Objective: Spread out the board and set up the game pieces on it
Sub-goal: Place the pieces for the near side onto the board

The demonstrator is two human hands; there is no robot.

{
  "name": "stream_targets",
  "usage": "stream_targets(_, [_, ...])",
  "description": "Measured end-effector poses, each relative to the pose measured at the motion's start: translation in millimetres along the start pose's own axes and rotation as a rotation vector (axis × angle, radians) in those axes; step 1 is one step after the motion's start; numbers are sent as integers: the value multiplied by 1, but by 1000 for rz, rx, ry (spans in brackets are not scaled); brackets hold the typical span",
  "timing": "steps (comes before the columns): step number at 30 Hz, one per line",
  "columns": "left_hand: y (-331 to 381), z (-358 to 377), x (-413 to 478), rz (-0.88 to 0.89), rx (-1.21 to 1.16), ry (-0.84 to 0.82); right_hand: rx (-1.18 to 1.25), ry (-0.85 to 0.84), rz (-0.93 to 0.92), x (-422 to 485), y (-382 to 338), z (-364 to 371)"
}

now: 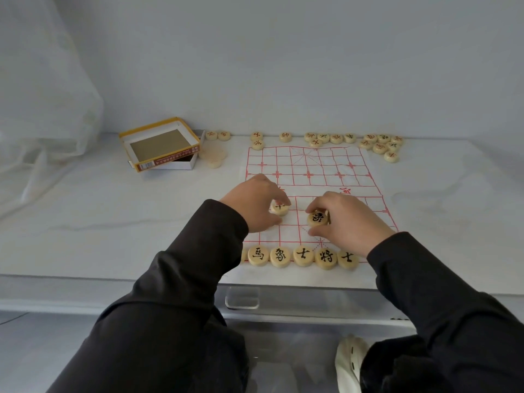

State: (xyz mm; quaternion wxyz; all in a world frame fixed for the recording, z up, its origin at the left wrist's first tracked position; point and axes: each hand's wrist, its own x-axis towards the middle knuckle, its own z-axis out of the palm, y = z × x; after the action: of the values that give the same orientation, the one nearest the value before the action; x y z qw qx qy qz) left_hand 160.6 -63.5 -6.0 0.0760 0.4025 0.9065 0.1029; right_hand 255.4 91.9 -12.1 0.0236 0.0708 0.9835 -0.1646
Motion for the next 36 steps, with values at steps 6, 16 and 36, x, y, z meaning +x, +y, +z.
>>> stream_targets(6, [31, 7, 10, 17, -13, 25, 83, 9, 46, -20, 27, -12])
stream_targets(16, [79, 36, 24, 60, -44, -19, 209, 60, 166, -56, 78, -20])
stream_targets(36, [89, 45, 34, 51, 17, -22, 228, 72, 61, -65, 84, 9])
